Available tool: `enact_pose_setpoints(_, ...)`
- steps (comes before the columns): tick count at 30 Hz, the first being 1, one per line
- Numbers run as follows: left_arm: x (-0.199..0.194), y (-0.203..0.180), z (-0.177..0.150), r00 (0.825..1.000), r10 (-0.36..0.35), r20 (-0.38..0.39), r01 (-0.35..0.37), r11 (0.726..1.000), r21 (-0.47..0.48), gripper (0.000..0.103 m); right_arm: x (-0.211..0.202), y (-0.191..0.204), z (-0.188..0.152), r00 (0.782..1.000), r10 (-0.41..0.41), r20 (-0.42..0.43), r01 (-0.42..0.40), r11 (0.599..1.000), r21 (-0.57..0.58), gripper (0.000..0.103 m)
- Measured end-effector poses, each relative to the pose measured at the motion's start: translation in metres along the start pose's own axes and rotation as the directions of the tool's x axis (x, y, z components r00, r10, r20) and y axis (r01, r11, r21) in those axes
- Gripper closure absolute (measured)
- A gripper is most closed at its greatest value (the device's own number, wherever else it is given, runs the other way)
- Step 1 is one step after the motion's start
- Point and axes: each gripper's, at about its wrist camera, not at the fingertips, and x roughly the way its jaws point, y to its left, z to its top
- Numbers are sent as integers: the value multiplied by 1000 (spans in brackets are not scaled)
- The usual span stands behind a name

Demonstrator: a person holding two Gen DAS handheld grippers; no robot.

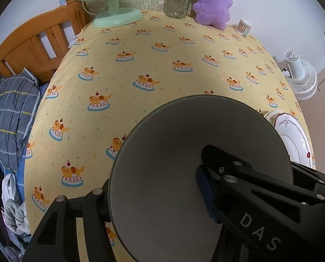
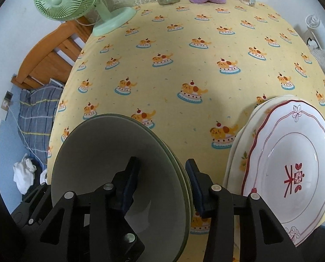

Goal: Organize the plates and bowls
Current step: 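Lift the nested bowls with both grippers over the plate stack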

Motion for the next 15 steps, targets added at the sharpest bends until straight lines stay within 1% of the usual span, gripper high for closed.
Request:
enact_pose_setpoints(7, -4, 6, -4, 1000, -19, -20, 18, 999, -45, 41, -4, 6, -3, 1000, -12, -5, 12, 1000, -5, 54)
enact_pose_setpoints(11, -9, 7, -6, 1000, -21, -14, 20, 999, -41, 41, -6, 9, -6, 1000, -14, -11, 14, 1000, -4, 54)
enact_pose_setpoints(15, -18, 8, -8, 1000, -29, 3, 29, 999, -28, 41, -15, 12, -10, 1000, -19, 15, 19, 1000, -1, 54)
